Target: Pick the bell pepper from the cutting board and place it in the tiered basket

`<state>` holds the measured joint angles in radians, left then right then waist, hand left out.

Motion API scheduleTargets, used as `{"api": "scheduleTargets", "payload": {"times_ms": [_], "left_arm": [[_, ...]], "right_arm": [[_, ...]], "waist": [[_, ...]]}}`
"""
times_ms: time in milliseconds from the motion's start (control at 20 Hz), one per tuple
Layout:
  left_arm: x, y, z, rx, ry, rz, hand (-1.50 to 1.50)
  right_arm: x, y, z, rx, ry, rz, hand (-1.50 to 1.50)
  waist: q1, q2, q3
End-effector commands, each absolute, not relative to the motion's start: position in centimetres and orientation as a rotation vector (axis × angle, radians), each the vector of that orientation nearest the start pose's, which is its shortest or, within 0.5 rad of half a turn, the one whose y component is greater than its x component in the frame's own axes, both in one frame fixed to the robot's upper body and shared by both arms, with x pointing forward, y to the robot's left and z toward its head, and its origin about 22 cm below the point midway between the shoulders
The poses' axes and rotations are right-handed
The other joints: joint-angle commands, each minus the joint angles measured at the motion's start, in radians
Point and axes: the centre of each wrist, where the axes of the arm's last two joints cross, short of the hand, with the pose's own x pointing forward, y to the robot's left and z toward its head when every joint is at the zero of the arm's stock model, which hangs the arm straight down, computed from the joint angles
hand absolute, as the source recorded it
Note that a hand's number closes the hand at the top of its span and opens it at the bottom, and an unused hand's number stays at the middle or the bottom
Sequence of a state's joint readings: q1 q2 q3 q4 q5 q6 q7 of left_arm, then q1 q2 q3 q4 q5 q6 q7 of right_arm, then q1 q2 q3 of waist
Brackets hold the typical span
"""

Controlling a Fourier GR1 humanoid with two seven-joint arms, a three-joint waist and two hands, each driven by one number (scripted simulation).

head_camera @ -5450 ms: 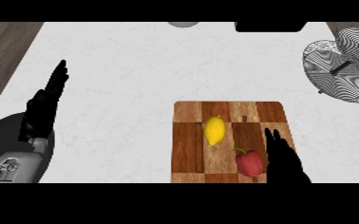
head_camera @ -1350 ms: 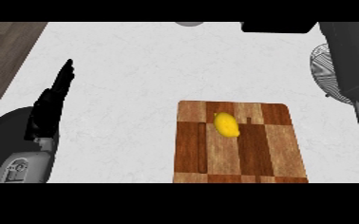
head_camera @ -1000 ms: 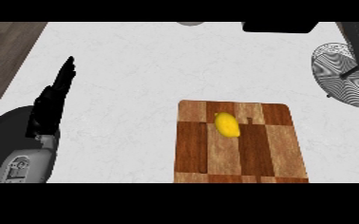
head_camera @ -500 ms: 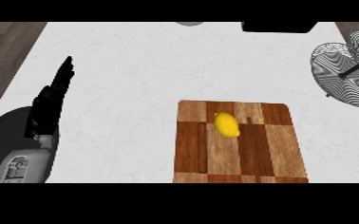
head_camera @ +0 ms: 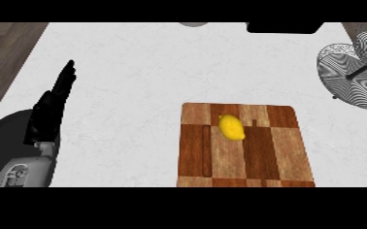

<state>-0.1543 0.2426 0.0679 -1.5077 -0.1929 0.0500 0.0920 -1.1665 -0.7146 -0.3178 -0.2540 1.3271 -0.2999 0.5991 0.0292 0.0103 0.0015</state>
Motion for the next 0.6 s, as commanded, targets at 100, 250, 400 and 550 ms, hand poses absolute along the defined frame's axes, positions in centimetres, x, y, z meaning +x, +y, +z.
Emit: {"api": "scheduleTargets", "payload": {"times_ms": [100,250,400,550], "left_arm": [[27.0,28.6,1.8,0.426,-1.552,-0.224,0.00],[28.3,29.7,3.2,0.425,-1.541,-0.223,0.00],[27.7,30.6,4.8,0.412,-1.552,-0.256,0.00],[26.4,30.1,4.2,0.412,-1.550,-0.260,0.00]], "right_arm": [[42.1,-42.7,18.6,-1.523,-0.715,0.244,1.50],[41.9,-42.8,17.0,-1.404,-0.729,0.020,-1.50],[40.4,-45.1,16.5,-1.420,-0.713,0.041,-1.50],[39.8,-45.4,15.0,-1.440,-0.817,-0.057,-1.50]], "waist": [[-0.014,-0.004,-0.001],[-0.014,-0.001,0.000],[0.003,0.001,0.001],[0.001,-0.003,0.001]]}}
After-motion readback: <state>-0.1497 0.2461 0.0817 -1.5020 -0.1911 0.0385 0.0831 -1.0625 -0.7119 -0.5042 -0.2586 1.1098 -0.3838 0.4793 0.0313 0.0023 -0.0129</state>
